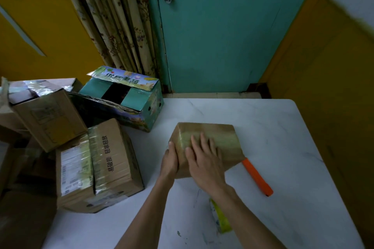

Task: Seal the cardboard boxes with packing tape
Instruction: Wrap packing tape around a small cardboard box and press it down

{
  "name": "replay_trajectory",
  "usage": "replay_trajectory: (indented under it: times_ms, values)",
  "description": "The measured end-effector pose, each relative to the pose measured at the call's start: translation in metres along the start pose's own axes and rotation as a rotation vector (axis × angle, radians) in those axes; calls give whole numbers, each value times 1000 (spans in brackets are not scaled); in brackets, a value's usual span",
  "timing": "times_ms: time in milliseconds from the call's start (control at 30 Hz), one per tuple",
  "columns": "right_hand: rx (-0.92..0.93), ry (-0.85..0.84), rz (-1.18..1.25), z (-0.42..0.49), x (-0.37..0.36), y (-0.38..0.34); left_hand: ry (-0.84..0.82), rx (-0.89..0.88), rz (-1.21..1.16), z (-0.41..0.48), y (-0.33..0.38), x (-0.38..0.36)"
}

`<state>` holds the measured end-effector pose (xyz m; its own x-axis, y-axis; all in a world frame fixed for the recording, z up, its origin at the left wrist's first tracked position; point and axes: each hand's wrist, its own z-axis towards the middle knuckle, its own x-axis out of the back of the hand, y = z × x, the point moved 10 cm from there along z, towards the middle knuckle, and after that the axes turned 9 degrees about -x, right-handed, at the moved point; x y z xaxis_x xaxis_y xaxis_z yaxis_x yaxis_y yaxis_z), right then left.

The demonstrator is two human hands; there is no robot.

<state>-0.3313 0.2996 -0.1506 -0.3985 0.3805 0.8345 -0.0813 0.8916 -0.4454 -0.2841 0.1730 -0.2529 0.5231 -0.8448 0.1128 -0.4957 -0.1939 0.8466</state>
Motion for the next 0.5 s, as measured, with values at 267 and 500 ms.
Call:
replay_trajectory:
  times_ms: [267, 500]
  values:
    - [0, 71, 34, -2, -29, 20, 39, -117, 44, -18, 11, 14]
    - [-433, 159, 194, 26, 14, 100, 201, -236, 486, -29, 34, 3]
